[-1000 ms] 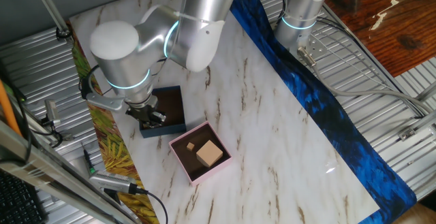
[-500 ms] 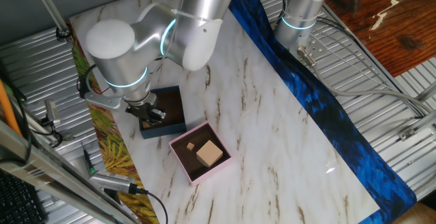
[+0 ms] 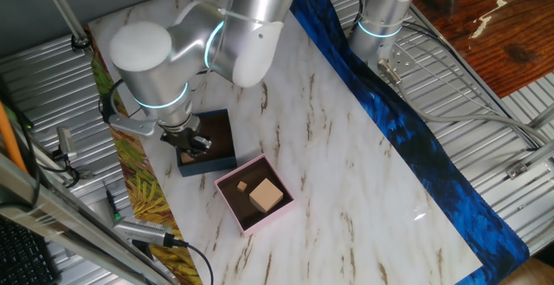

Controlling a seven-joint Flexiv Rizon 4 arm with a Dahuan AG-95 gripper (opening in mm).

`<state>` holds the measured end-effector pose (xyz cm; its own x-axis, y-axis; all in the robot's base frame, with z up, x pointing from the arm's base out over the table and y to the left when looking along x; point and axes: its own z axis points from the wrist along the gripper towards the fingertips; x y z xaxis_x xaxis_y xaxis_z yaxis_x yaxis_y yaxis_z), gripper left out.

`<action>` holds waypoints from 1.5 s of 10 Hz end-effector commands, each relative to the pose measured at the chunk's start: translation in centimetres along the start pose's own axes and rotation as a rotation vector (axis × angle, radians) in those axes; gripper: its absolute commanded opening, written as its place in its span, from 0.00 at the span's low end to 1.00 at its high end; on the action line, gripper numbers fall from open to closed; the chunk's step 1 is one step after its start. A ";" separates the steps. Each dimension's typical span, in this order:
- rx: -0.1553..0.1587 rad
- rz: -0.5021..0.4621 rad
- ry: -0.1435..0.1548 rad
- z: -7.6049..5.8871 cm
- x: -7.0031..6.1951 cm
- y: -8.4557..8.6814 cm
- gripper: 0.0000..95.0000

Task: Move an object from one box to another

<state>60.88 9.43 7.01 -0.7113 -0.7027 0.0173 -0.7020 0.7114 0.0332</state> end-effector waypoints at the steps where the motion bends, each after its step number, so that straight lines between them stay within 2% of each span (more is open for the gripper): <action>1: -0.012 -0.002 0.000 -0.3 0.6 -0.4 0.00; 2: -0.007 0.000 -0.005 -0.4 1.6 -0.9 0.00; 3: -0.005 0.027 -0.013 -0.6 2.0 -0.9 0.00; 4: 0.032 0.018 -0.047 -0.5 2.0 -1.0 0.00; 5: 0.055 0.023 -0.090 -0.6 1.8 -1.0 0.00; 6: 0.104 0.010 -0.112 -0.6 1.6 -1.1 0.00; 7: 0.135 -0.008 -0.142 -0.6 1.6 -1.1 0.00; 9: 0.167 -0.036 -0.139 -0.6 1.6 -1.1 0.00; 11: 0.175 -0.032 -0.146 -0.6 1.8 -1.1 0.00; 14: 0.157 -0.015 -0.158 -0.6 1.8 -1.0 0.00; 15: 0.152 -0.023 -0.143 -0.5 1.9 -1.0 0.00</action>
<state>60.25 7.19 7.46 -0.6844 -0.7156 -0.1396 -0.7007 0.6985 -0.1449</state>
